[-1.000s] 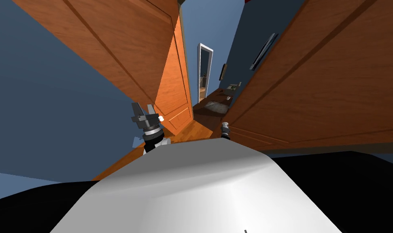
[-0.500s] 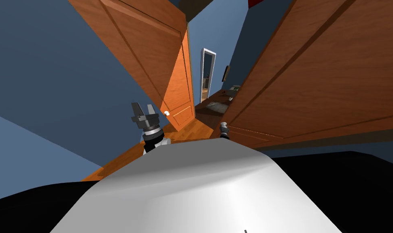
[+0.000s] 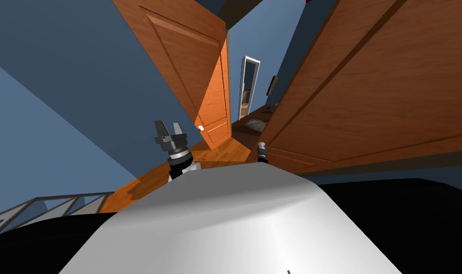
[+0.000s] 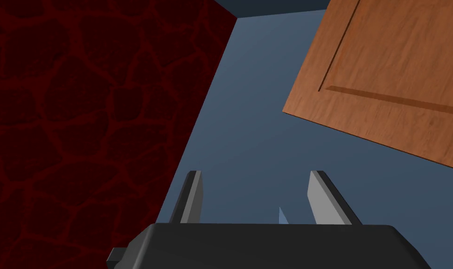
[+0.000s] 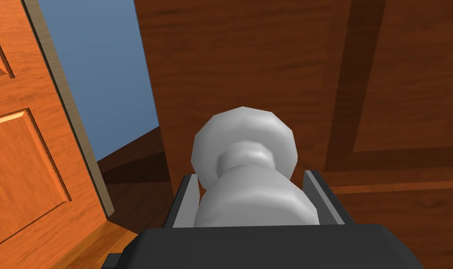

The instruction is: Pull the door open

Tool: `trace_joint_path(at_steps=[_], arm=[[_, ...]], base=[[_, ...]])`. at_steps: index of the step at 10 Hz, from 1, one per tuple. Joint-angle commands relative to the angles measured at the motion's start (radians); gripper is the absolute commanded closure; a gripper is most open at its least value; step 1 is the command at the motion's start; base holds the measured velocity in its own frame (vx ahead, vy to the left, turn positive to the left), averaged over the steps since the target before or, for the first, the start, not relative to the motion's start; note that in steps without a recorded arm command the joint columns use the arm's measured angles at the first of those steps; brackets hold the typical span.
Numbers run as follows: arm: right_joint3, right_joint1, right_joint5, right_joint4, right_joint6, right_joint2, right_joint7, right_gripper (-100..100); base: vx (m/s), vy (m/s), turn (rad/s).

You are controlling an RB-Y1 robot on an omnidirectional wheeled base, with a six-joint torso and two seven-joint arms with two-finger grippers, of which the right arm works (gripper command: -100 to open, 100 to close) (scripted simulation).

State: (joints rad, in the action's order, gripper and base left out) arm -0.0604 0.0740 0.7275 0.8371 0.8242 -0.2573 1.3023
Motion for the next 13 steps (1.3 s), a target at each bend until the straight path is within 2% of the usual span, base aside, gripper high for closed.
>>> trace_joint_path(at_steps=[1, 2, 3, 4, 5, 8, 12, 13], arm=[[-0.025, -0.010, -0.002, -0.004, 0.003, 0.009, 0.004, 100], [-0.032, -0.014, 0.000, -0.006, 0.003, 0.008, 0.005, 100], [-0.020, -0.006, 0.003, 0.000, -0.003, 0.005, -0.001, 100], [-0.037, 0.003, -0.004, -0.001, 0.002, -0.008, 0.021, 100], [-0.041, 0.005, -0.006, 0.000, 0.003, -0.012, 0.027, 100], [-0.070, 0.023, -0.017, 0.003, 0.014, -0.044, 0.071, 100], [-0.117, 0.052, -0.036, 0.010, 0.032, -0.096, 0.142, 100], [-0.123, 0.055, -0.038, 0.011, 0.034, -0.102, 0.151, 100]], base=[[-0.219, -0.082, 0.127], [-0.186, -0.086, 0.115], [-0.083, -0.035, 0.036], [-0.142, 0.042, 0.135], [-0.169, 0.051, 0.106], [-0.187, 0.048, 0.098], [-0.242, -0.009, 0.149], [-0.207, -0.004, 0.083]])
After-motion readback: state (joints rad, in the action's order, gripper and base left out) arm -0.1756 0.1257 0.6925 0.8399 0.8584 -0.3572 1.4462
